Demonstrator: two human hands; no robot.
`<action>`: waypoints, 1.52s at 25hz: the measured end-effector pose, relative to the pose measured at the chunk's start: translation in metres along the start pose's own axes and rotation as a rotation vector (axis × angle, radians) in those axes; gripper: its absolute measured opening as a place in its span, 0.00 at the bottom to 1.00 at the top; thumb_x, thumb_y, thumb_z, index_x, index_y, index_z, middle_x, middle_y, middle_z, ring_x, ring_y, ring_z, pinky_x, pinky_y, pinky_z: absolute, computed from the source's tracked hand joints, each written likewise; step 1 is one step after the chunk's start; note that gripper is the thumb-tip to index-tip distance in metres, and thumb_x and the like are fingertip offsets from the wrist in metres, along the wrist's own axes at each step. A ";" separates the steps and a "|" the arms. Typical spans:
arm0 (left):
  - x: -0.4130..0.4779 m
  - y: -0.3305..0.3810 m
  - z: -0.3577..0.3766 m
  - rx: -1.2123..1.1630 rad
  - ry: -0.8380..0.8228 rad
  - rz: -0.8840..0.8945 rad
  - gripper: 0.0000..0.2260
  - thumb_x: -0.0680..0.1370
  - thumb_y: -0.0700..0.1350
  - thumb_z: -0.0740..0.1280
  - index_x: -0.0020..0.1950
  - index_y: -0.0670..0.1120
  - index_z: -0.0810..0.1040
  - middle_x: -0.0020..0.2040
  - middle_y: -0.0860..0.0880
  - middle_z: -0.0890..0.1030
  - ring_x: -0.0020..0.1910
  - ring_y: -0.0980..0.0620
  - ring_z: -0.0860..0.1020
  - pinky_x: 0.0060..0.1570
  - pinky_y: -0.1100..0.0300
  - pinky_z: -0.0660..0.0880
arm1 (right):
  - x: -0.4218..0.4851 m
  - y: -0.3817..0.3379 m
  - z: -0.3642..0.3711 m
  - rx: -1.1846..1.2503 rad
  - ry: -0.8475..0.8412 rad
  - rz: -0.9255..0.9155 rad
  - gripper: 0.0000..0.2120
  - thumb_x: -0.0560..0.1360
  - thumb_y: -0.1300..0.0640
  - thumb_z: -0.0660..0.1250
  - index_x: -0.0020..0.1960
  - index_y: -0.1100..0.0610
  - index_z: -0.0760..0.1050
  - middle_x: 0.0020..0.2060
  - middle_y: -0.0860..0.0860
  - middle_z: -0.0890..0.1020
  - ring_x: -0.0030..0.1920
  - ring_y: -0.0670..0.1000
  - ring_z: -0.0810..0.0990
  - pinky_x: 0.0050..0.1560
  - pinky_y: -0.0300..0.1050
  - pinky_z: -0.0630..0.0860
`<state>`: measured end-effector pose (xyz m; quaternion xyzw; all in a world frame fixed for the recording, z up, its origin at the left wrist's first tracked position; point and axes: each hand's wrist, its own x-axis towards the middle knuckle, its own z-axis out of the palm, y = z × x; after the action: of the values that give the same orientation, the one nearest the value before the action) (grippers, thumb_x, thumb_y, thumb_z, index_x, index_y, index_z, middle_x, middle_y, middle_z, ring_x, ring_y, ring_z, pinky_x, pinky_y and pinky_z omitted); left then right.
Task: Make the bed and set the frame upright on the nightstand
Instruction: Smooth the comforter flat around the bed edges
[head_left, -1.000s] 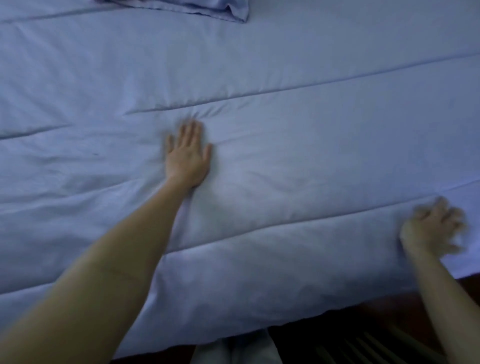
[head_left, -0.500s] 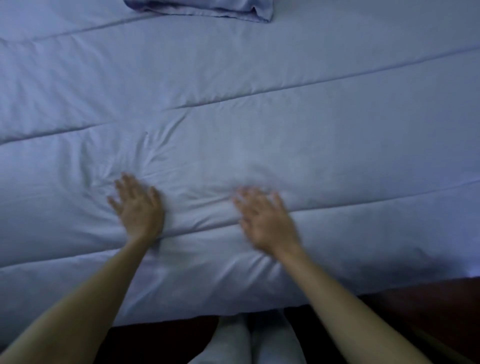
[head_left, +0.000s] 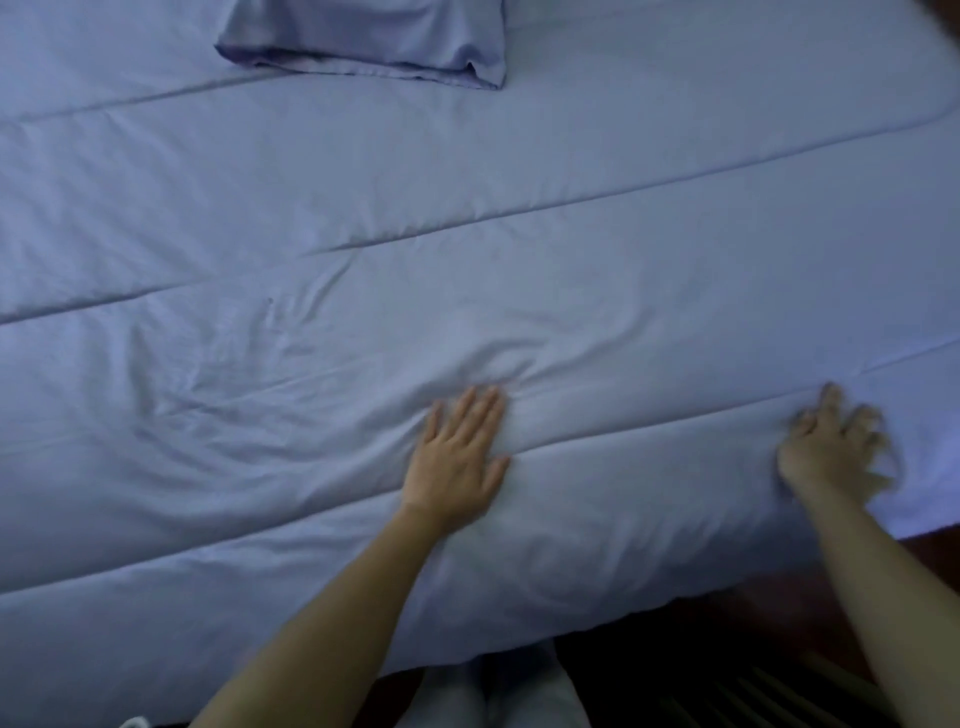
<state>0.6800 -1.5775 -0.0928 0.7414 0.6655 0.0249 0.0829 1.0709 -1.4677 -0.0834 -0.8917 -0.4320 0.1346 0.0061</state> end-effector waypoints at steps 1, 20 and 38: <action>-0.005 -0.020 -0.003 -0.005 0.002 -0.153 0.31 0.77 0.59 0.54 0.77 0.46 0.59 0.77 0.48 0.62 0.76 0.48 0.60 0.74 0.45 0.55 | -0.009 -0.013 0.000 0.061 -0.011 0.028 0.25 0.81 0.49 0.46 0.77 0.47 0.50 0.78 0.55 0.49 0.77 0.60 0.50 0.68 0.73 0.53; 0.160 0.118 -0.240 -0.847 -0.086 -0.064 0.12 0.79 0.41 0.59 0.58 0.46 0.79 0.54 0.50 0.83 0.52 0.51 0.80 0.43 0.67 0.72 | -0.076 -0.106 -0.207 0.917 -0.190 -0.652 0.12 0.80 0.60 0.58 0.51 0.48 0.78 0.47 0.47 0.84 0.43 0.42 0.82 0.47 0.37 0.74; 0.258 0.371 -0.244 -1.123 0.318 -0.300 0.11 0.78 0.43 0.57 0.45 0.48 0.79 0.37 0.54 0.81 0.34 0.55 0.79 0.35 0.65 0.71 | 0.149 -0.031 -0.322 0.996 -0.273 -0.913 0.11 0.78 0.61 0.60 0.43 0.53 0.78 0.36 0.51 0.83 0.36 0.49 0.81 0.40 0.42 0.75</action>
<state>1.0377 -1.3372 0.1861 0.4693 0.6521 0.4713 0.3639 1.2142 -1.2990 0.1963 -0.4865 -0.6477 0.4123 0.4168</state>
